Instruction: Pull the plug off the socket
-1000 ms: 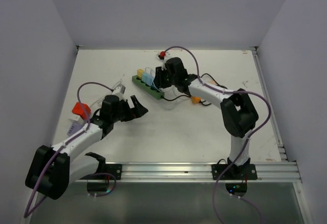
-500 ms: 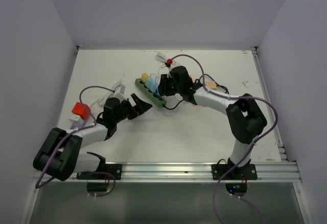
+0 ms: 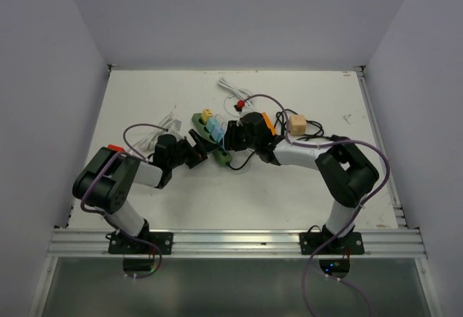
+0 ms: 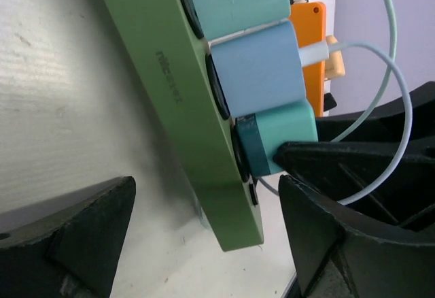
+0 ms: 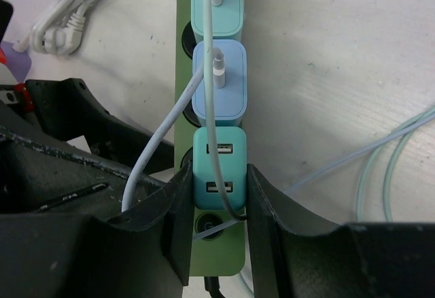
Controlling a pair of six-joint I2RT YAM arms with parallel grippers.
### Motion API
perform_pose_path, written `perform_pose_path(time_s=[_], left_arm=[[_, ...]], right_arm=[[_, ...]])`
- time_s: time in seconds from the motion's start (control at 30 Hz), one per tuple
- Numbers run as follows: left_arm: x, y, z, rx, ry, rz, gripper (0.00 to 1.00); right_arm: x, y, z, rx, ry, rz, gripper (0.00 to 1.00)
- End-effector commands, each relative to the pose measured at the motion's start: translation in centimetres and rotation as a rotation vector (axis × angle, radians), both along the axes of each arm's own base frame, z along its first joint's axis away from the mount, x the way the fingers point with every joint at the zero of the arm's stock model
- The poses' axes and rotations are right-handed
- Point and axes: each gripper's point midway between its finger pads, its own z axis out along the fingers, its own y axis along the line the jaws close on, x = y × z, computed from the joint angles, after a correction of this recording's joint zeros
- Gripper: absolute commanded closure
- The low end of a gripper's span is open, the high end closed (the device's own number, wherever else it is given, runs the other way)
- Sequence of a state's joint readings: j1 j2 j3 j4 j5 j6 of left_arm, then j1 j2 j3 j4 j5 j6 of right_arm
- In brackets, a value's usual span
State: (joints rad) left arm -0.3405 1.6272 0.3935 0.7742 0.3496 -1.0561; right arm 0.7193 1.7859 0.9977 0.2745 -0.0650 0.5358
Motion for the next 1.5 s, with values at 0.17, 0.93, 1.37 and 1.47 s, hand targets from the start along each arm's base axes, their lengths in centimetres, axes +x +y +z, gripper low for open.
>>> perform_pose_path(time_s=[0.17,0.93,1.37,1.47], left_arm=[[2.0,-1.1,1.4,-0.108,-0.074,-0.014,0.23],[1.8,-1.4,0.0,-0.104,-0.048,-0.036,0.73],[1.7,1.2,-2.1,0.161,-0.031,-0.024,1.0],[1.2,1.3,-2.5,0.148,-0.017,-0.029,1.0]], right_arm=[[0.2,0.8,4.5,0.118,-0.095,-0.016,0.96],[-1.4,4.1,4.8,0.188,-0.06,0.017,0.94],[-1.9,3.3,5.6,0.198,-0.016,0.03,0.95],[-1.4,2.5,4.8,0.267,0.028,-0.001,0.96]])
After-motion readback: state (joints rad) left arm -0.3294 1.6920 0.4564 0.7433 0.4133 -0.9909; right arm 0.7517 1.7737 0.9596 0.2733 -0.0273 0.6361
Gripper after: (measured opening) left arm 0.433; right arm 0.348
